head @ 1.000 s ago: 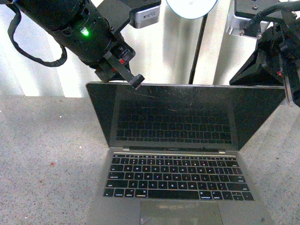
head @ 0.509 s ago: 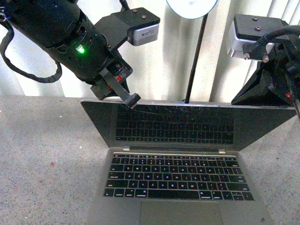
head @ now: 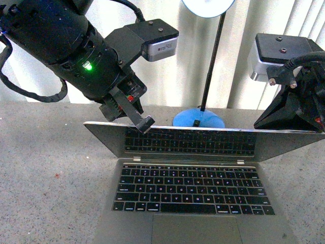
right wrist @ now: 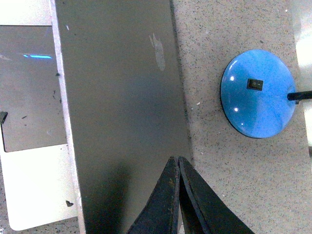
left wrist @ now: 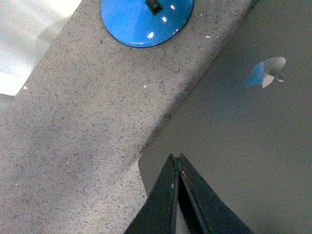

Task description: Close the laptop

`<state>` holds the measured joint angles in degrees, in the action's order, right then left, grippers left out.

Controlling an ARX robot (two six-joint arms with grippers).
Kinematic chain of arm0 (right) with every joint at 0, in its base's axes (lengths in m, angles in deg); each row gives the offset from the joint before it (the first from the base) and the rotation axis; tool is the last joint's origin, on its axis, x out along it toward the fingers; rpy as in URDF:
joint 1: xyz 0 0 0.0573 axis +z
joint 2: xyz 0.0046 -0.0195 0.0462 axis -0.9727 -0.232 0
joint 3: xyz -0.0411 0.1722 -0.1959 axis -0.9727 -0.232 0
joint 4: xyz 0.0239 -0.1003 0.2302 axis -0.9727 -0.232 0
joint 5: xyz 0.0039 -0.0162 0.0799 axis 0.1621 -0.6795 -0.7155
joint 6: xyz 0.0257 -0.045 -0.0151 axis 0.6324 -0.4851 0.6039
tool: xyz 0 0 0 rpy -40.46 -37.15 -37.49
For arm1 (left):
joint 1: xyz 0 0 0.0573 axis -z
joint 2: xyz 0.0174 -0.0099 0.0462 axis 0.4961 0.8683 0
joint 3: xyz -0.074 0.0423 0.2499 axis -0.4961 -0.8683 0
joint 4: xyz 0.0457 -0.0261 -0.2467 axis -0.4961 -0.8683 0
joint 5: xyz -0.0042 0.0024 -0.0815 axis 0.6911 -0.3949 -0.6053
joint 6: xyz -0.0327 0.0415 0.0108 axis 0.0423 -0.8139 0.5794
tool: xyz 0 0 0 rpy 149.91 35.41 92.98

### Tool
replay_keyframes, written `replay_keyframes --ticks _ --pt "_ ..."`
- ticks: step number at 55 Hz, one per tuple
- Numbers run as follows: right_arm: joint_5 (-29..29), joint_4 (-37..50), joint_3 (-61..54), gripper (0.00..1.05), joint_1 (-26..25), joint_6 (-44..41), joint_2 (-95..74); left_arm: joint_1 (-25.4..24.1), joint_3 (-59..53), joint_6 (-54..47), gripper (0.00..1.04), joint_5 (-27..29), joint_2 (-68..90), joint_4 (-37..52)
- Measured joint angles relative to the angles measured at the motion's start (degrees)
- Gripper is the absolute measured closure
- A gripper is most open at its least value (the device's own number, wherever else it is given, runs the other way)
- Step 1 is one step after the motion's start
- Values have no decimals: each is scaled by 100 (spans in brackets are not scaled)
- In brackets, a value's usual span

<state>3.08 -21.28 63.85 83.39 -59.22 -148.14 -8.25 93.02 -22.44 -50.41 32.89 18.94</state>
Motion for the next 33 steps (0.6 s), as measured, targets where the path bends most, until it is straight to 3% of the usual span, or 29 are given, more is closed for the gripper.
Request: replay_keyframes --ticks 33 --pt "-2 76 -173 102 26 -28 -9 59 -225 7 101 -81 -39 11"
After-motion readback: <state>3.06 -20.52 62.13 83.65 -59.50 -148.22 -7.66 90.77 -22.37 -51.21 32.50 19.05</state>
